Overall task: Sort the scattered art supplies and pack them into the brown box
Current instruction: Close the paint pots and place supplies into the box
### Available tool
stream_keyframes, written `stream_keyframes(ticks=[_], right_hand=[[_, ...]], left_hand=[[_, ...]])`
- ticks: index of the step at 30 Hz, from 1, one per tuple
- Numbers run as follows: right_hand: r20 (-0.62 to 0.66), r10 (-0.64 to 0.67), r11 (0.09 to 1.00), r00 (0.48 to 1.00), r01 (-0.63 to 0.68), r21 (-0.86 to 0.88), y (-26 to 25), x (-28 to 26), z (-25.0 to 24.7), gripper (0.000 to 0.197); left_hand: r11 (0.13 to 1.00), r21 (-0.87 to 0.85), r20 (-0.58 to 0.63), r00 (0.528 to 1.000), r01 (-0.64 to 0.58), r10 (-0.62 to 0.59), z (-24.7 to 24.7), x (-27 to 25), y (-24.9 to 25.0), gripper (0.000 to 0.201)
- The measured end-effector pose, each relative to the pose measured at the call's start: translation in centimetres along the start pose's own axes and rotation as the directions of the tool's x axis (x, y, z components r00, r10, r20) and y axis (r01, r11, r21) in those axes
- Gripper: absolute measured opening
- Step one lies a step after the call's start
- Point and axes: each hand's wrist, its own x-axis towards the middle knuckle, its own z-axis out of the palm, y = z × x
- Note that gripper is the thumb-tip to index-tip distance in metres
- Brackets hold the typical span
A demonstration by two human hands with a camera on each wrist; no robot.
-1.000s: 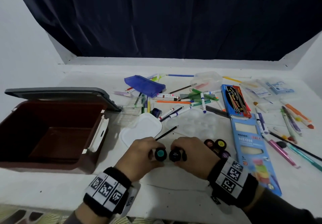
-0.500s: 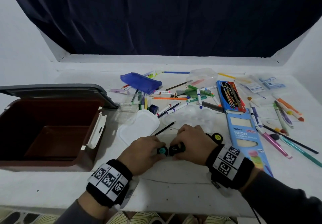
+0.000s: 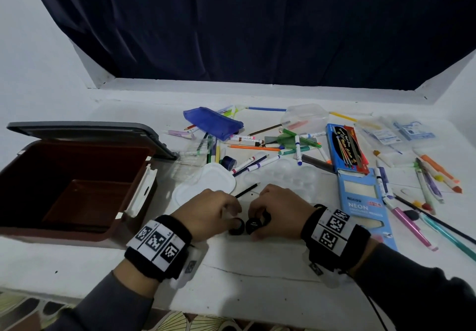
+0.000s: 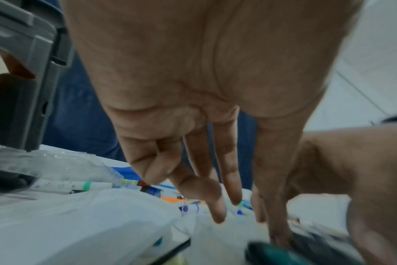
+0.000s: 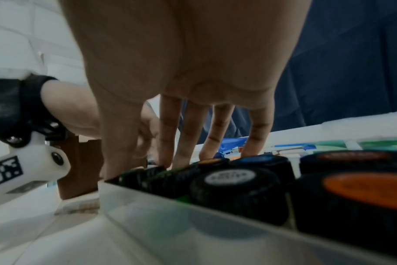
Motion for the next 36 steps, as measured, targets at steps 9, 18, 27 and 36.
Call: stream_keyframes(ticks=[9, 18, 27, 36], right_hand=[[-0.366, -0.033, 0.951, 0.93, 0.142, 0.275, 4.4, -1.1, -1.9, 0.016], [-0.465, -0.03, 0.96, 0.885, 0.155, 0.233, 8.9, -0.7, -4.9, 0.01], [-0.41, 0.023, 0.962, 0.912, 0.092, 0.259, 12.4, 8.5, -9.2, 0.01], [-0.2, 0.051, 0.994, 0.978, -0.03, 0.105, 12.6, 20.0, -9.2, 0.044]], left_hand=[[0.978, 0.002, -0.32, 0.926, 0.21, -0.199, -4.2, 7.4, -0.6, 0.032], [0.822, 0.422, -0.111, 0.921, 0.383, -0.372, -2.9, 13.2, -1.6, 0.025], [0.945, 0.086, -0.34, 0.901, 0.315, -0.269, -3.3, 12.5, -1.7, 0.023], [0.663, -0.738, -0.589, 0.6, -0.125, -0.541, -5.6, 8.1, 1.4, 0.016]])
